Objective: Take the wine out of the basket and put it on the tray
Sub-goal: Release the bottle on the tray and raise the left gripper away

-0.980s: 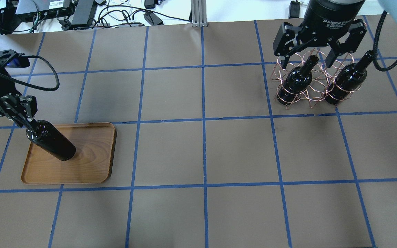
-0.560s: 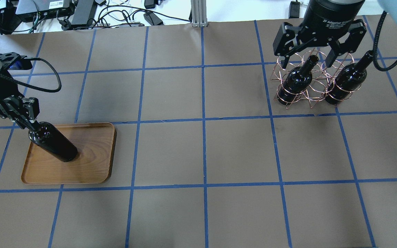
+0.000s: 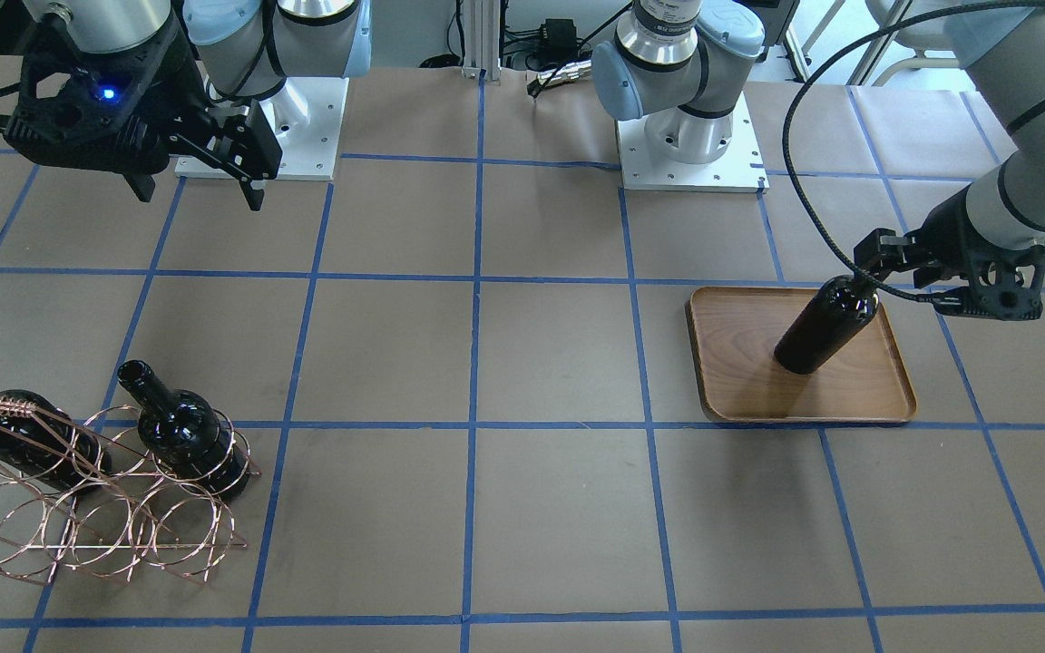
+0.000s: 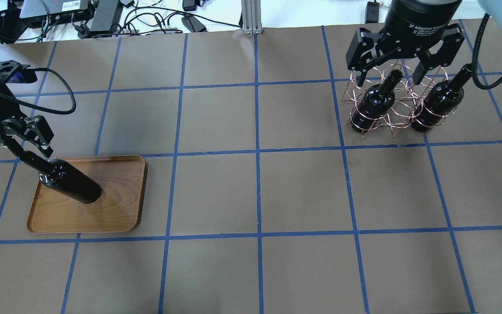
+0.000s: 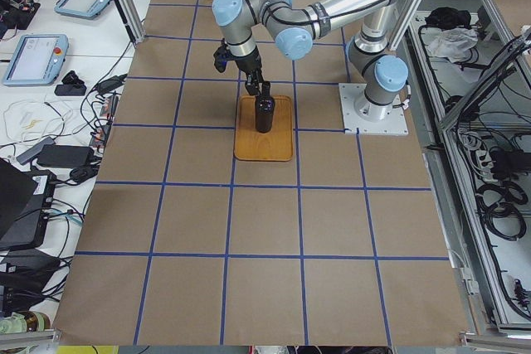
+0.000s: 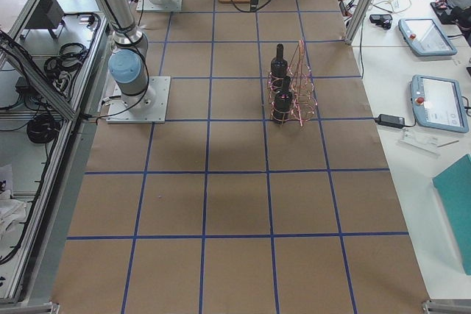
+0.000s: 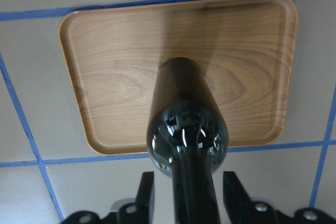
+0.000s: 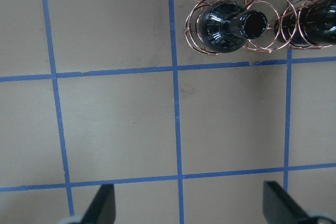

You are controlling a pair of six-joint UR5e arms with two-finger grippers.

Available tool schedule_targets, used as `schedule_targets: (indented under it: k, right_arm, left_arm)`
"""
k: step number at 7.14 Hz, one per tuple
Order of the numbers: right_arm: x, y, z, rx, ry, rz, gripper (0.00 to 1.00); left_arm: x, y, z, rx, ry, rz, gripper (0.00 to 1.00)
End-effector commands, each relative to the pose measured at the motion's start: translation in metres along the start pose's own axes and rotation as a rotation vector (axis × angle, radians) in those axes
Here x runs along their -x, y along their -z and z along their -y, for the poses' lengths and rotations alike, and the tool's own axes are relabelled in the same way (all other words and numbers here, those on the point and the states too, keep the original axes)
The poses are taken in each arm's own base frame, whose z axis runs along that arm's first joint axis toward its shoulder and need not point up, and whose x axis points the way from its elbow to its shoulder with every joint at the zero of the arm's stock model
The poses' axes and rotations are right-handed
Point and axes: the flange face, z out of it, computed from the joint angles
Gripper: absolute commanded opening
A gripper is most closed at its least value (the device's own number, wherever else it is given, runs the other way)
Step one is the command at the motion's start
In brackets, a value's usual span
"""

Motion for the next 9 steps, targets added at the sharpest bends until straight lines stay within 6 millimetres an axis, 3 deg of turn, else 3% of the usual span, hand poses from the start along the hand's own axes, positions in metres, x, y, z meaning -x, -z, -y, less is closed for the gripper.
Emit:
schedule_targets:
  k: [1,4,5,7,9]
  right_arm:
    - [0.000,0.001,-0.001,-0.001,0.000,0.004,1.00]
    - [0.001,0.001,-0.001,-0.001,0.000,0.007,1.00]
    - [0.002,0.000,-0.001,0.001,0.001,0.009,1.00]
    - [-0.001,0.000,0.000,0.001,-0.002,-0.002,1.00]
    - [0.000,0.000,0.000,0.001,0.002,-0.004,1.00]
  left_arm:
    - [-0.019,0.018,-0.002,-0.045,0.092,0.004,1.00]
    - [-0.102,0.097,-0.007,-0.225,0.295,0.061,1.00]
    - [-0.130,0.111,-0.007,-0.297,0.260,0.067,1.00]
    - [-0.187,0.118,-0.012,-0.344,0.143,-0.045,1.00]
    - [-0.202,0.124,-0.028,-0.352,0.115,-0.049,1.00]
